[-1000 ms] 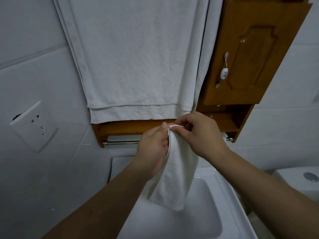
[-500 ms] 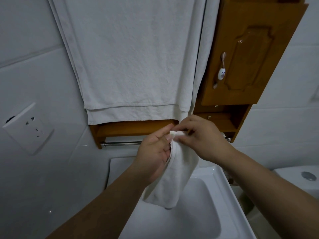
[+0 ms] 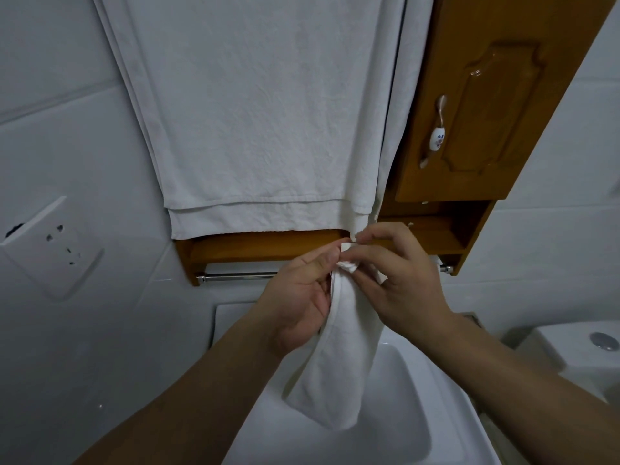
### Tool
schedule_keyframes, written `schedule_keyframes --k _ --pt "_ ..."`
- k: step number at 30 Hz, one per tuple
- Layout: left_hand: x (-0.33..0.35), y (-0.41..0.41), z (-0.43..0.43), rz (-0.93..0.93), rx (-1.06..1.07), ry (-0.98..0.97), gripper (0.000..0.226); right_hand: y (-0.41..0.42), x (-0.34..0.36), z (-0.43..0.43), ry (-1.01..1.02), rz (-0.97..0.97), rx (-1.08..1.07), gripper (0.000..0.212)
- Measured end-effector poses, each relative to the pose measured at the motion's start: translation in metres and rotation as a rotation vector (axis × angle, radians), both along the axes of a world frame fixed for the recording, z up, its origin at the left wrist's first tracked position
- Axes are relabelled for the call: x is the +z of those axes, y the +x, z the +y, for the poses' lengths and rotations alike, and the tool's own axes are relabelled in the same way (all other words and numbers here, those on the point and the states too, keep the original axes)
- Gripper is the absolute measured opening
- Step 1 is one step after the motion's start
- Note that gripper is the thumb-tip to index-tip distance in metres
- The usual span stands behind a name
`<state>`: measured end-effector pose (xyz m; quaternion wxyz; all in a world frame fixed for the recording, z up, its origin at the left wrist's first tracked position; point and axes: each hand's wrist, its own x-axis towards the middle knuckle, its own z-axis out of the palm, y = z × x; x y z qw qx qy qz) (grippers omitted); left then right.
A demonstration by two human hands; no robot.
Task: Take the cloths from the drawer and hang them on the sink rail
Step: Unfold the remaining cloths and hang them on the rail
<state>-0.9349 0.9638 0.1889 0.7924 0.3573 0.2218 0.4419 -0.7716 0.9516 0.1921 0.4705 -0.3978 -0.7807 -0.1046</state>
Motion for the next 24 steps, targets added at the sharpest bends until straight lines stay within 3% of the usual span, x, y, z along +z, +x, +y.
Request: schedule_keyframes --k 5,9,13,17,21,24 --pt "0.000 0.001 0.000 0.015 -0.004 -0.046 0.038 0.008 -0.012 0.009 0.209 -0.098 -0.033 0.018" --pt "-0.003 0.001 0.001 0.058 0.025 -0.114 0.029 0.007 -0.020 0.010 0.140 -0.104 0.007 0.019" --pt "-0.006 0.005 0.002 0.033 0.089 -0.184 0.035 0.001 -0.021 0.008 0.066 -0.120 0.020 0.015" --pt "-0.010 0.009 0.002 0.038 0.237 -0.145 0.032 0.000 -0.010 0.004 -0.125 -0.042 0.010 0.014" --pt "-0.009 0.006 0.002 0.309 0.372 0.100 0.018 0.001 0.007 0.001 -0.416 -0.005 -0.002 0.011" --pt "-0.008 0.004 0.003 0.387 0.394 0.167 0.016 0.001 0.022 0.004 -0.619 0.068 0.022 0.013"
